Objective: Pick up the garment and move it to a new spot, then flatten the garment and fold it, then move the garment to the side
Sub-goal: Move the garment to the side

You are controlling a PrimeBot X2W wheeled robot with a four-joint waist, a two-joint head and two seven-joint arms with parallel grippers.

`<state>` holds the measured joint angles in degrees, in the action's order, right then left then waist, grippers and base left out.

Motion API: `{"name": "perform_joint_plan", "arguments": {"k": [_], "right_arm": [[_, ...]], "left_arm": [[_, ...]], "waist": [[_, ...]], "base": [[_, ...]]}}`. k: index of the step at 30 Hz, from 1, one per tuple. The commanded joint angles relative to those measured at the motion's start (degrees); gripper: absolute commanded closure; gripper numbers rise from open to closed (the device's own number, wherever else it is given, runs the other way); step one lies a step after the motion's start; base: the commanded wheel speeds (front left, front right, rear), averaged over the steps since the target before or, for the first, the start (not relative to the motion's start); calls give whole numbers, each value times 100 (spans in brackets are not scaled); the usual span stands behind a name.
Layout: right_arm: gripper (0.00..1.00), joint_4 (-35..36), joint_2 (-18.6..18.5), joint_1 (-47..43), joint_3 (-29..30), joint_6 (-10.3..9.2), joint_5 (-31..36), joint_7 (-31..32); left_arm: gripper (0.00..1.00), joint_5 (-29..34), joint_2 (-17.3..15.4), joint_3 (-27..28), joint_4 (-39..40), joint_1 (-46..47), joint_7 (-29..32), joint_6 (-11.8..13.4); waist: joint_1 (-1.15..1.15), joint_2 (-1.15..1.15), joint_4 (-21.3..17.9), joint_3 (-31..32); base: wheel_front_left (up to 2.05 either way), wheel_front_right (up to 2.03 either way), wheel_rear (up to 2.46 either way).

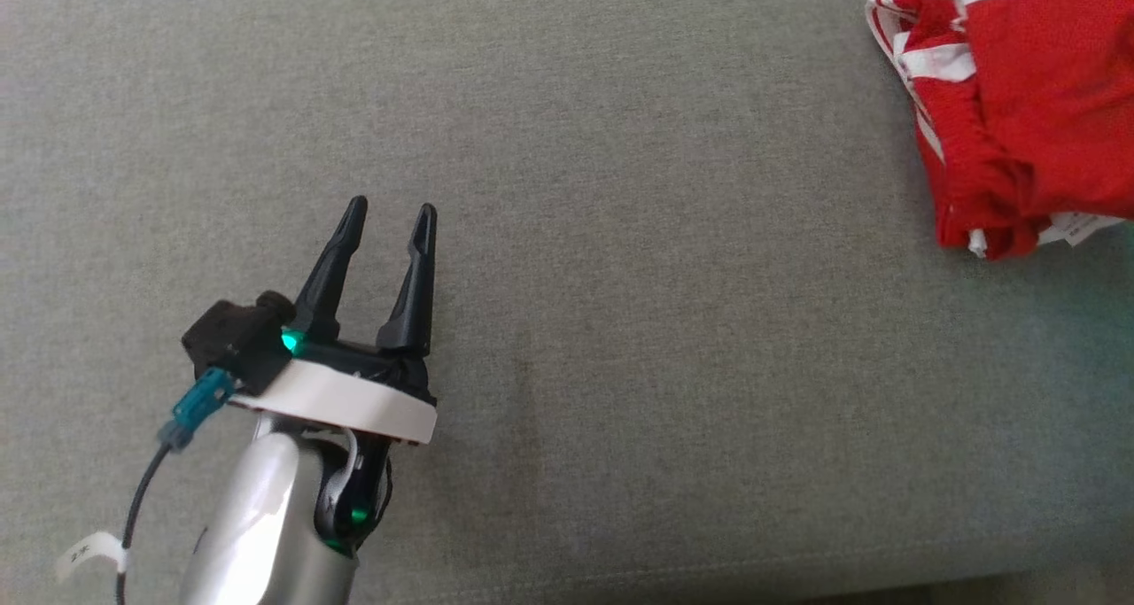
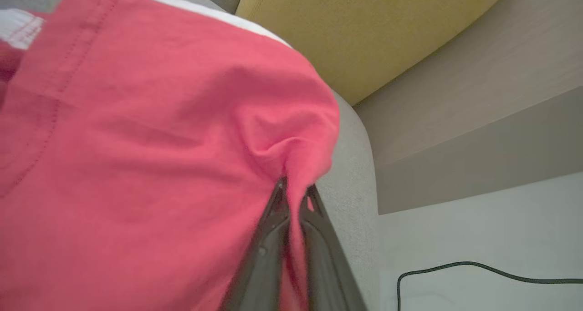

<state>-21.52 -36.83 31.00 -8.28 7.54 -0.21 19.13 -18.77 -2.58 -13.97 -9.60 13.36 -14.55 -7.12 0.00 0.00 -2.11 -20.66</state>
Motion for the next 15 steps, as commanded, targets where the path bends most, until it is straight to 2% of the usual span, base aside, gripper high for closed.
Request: {"name": "perform_joint_plan", "arguments": {"k": [1,7,8,9,10,15], "right_arm": [[100,271,-178,-222,61,-5,-1,95],[100,539,-85,-466,323,-5,-41,410],[84,582,-41,-506,384,-5,-63,434],[11,632,6,-546,427,-5,-77,459],[0,689,48,-581,468,-5,-72,490],[0,986,231,-678,638,-5,3,598]], "left_arm": [[0,-14,-30,168,158,176,-45,-36],[0,-61,-30,135,171,167,-45,-36],[0,-66,-30,133,176,167,-45,-36],[0,-68,-30,135,176,167,-45,-36],[0,-63,-30,138,174,166,-45,-36],[0,-36,-30,163,146,161,-45,-36]], "waist": [[0,0,19,9],[0,0,61,13],[0,0,63,12],[0,0,63,13],[0,0,60,14],[0,0,34,53]], "base": [[0,0,0],[0,0,0],[0,0,0],[0,0,0],[0,0,0],[0,0,0]]}}
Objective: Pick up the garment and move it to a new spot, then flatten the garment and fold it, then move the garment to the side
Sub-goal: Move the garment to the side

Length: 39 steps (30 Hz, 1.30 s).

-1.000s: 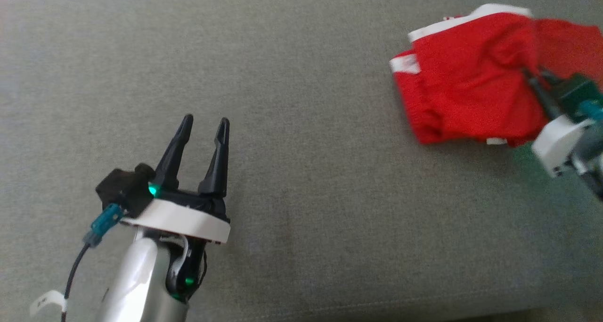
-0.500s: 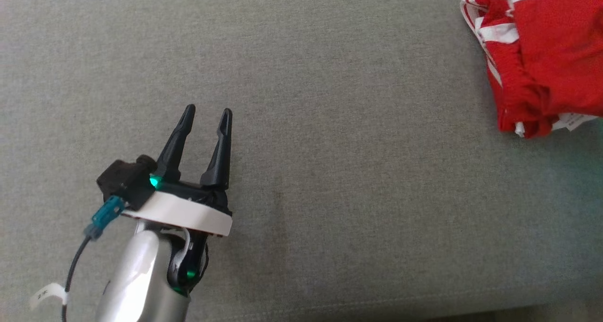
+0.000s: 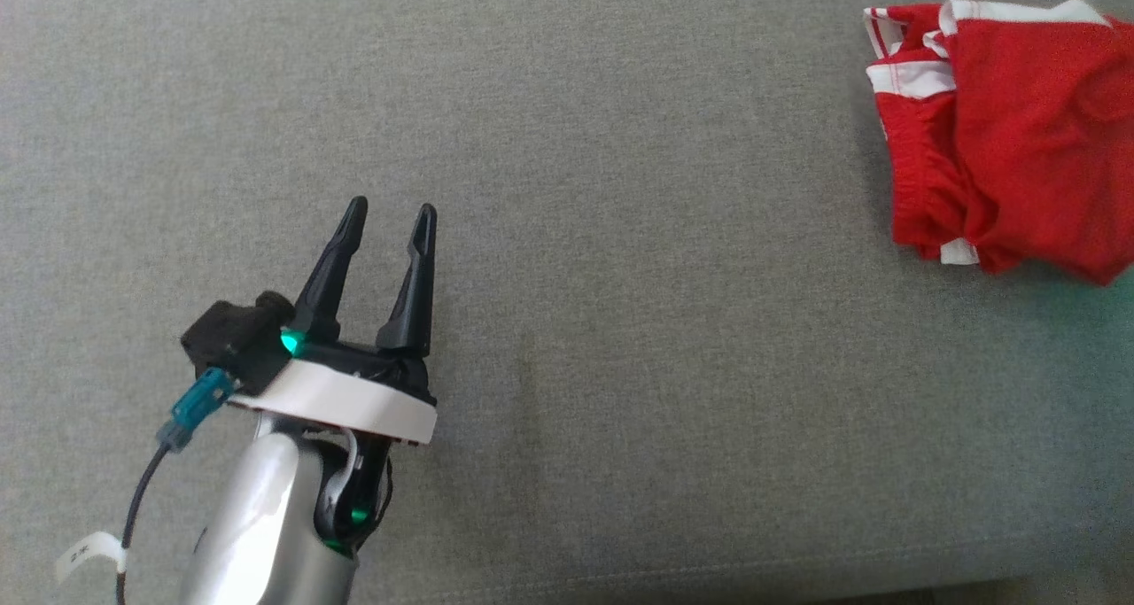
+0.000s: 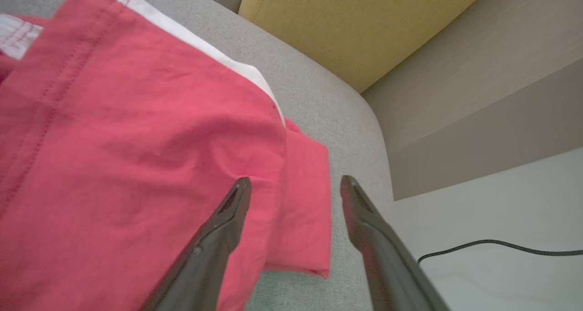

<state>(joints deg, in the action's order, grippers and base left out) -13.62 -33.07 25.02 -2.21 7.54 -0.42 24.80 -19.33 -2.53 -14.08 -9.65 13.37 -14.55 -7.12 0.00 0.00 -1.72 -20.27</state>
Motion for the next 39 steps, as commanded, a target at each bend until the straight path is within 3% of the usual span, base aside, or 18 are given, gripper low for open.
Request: {"name": "perform_joint_plan", "arguments": {"k": [1,8,11,16,23,27,31,39], "right_arm": [[0,240,-123,-93,47,-5,42,53],[0,522,-24,-44,144,-5,279,57],[0,662,203,39,116,-5,236,-84],[0,847,973,109,-53,-5,-46,-694],[0,934,2251,-348,-253,-5,-413,-2192],[0,706,2781,-856,-312,-5,-387,-2962],[0,463,2967,-1402,-406,-5,-293,-3524],[0,260,3017,-2109,-410,-5,-711,-3911]], "left_arm": [[0,21,-34,175,144,157,-45,-36],[0,-6,-34,153,86,101,-45,-36],[0,-11,-34,189,77,39,-45,-36],[0,3,-34,322,85,-112,-45,-36],[0,-5,-34,545,228,-350,-45,-33],[0,-37,-34,591,244,-536,-45,-4],[0,-69,-34,593,214,-777,-45,84],[0,-66,-34,580,274,-1199,-45,212]], "waist": [[0,0,-9,31],[0,0,-7,254],[0,0,-7,415],[0,0,10,776],[0,0,137,1285],[0,0,253,1565],[0,0,368,1830],[0,0,494,2041]], "base": [[0,0,0],[0,0,0],[0,0,0],[0,0,0],[0,0,0],[0,0,0],[0,0,0],[0,0,0]]}}
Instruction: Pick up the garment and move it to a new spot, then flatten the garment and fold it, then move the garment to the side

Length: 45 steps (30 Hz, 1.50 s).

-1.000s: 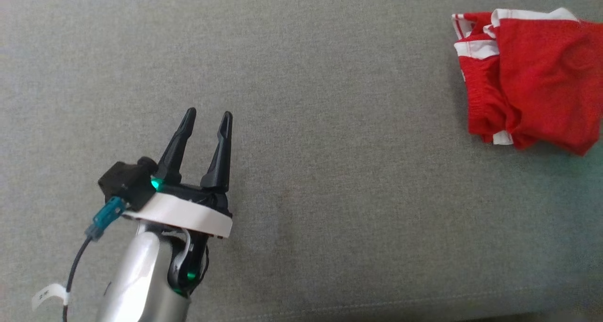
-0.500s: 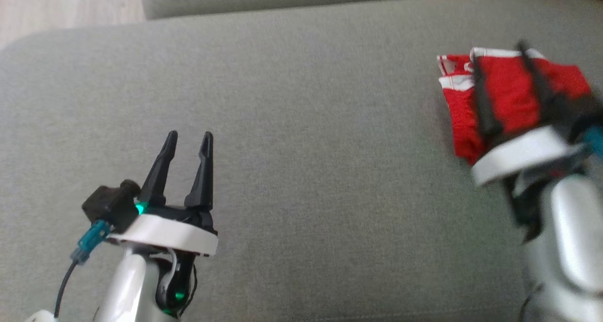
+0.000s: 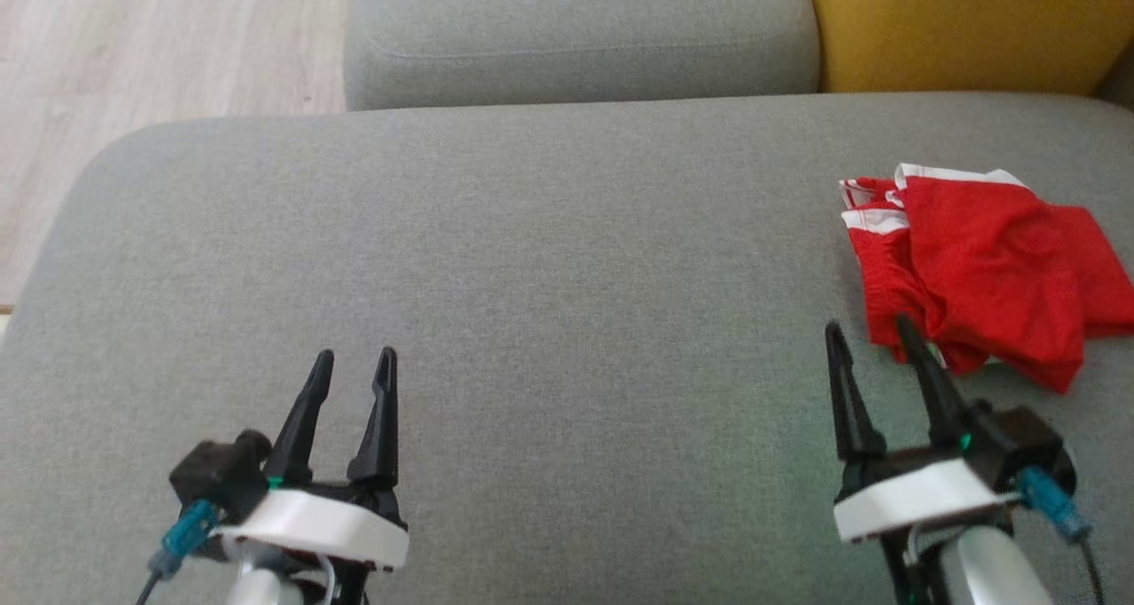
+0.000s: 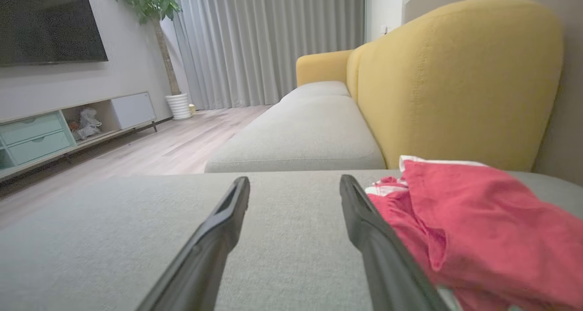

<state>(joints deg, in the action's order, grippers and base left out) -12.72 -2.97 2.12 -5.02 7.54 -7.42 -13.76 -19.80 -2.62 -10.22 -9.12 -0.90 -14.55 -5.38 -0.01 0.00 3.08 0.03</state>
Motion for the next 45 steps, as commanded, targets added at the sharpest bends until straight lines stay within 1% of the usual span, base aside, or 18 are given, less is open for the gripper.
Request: {"name": "perform_joint_plan", "arguments": {"k": [1,6,12,20,35,36,40,45], "right_arm": [[0,147,7,123,-142,-5,-55,-73],[0,127,8,61,-153,-5,-38,-116],[0,215,9,96,-116,-5,-63,-122],[0,227,9,60,-130,-5,-85,-123],[0,178,9,80,-182,-5,-130,-123],[100,9,13,-138,-32,0,-109,-45],[100,-227,20,-209,-35,0,-109,-35],[100,-234,4,-219,-20,0,-440,16]], "left_arm": [[0,1,-26,197,242,194,-45,43],[0,194,-26,246,405,97,-45,77],[0,191,-26,276,384,91,-45,48],[0,114,-26,264,327,72,-45,-32],[0,-39,-26,269,141,80,-45,-63],[100,-45,-2,90,-29,-112,0,-54],[100,-60,8,75,-276,-174,18,-60],[100,-339,-1,118,-304,-166,84,-64]], "waist": [[1,0,20,18],[1,0,28,23],[1,0,18,22],[1,0,-1,29],[1,0,-80,19],[1,0,-82,19],[1,0,-85,18],[1,0,-94,16]], "base": [[0,0,0],[0,0,0],[0,0,0],[0,0,0],[0,0,0],[0,0,0],[0,0,0],[0,0,0]]}}
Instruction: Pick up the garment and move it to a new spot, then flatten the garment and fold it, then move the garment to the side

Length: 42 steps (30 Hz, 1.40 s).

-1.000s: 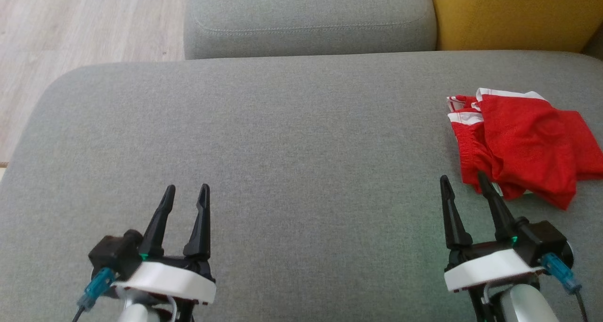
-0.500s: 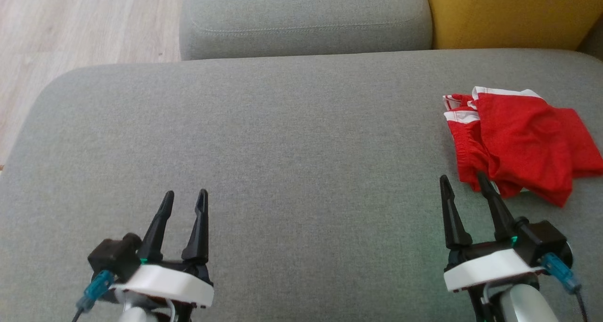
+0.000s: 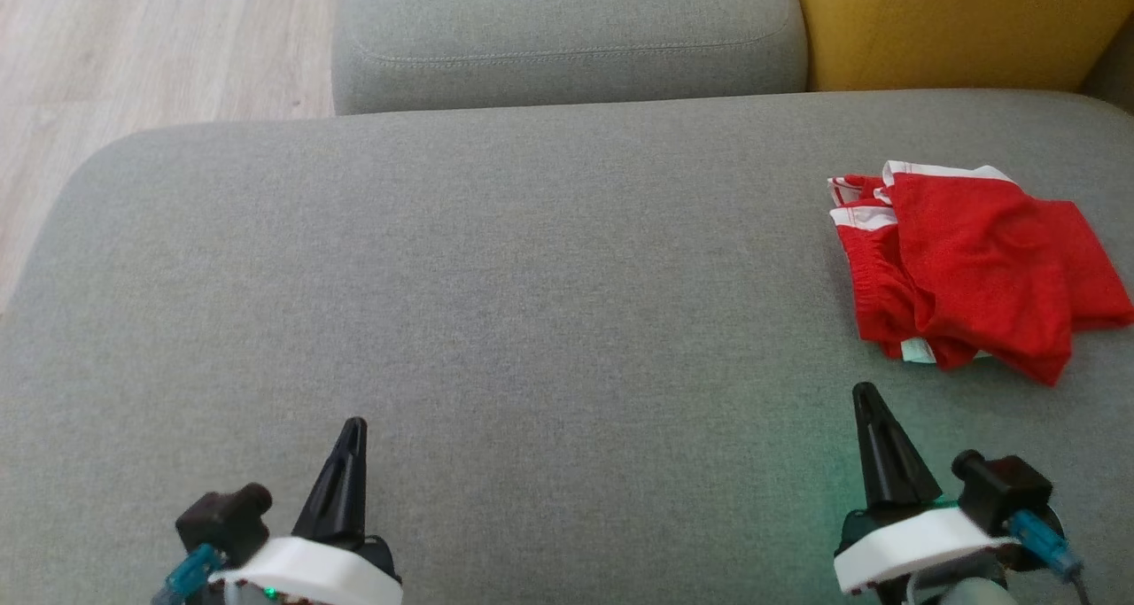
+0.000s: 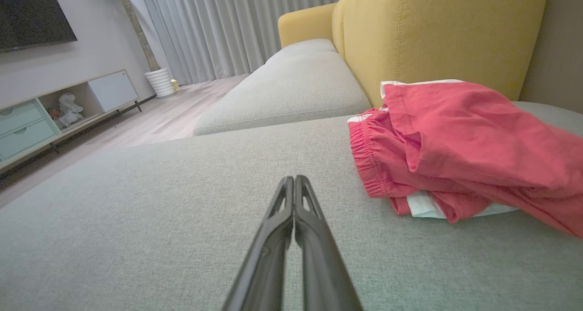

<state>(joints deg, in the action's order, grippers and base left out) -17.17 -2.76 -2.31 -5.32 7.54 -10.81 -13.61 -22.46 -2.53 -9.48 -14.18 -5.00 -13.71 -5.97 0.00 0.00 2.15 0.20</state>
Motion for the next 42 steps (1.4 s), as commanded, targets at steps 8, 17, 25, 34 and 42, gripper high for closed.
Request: {"name": "perform_joint_plan", "arguments": {"k": [8,17,25,34,42], "right_arm": [[100,207,-51,275,49,-1,-677,105],[100,215,-79,321,96,-1,-1309,222],[100,225,-100,360,145,-1,-1868,332],[100,236,-118,403,206,-2,-2490,461],[100,244,-129,437,258,-2,-2971,564]], "left_arm": [[100,-554,-31,125,178,305,117,-15],[100,-1087,-49,218,154,373,250,-27],[100,-1559,-63,306,146,430,371,-37],[100,-2087,-75,407,138,492,510,-47],[100,-2496,-82,489,129,541,620,-56]], "waist": [[0,0,-14,-2],[0,0,-30,-5],[0,0,-45,-8],[0,0,-61,-11],[0,0,-73,-13]], "base": [[0,0,0],[0,0,0],[0,0,0],[0,0,0],[0,0,0]]}}
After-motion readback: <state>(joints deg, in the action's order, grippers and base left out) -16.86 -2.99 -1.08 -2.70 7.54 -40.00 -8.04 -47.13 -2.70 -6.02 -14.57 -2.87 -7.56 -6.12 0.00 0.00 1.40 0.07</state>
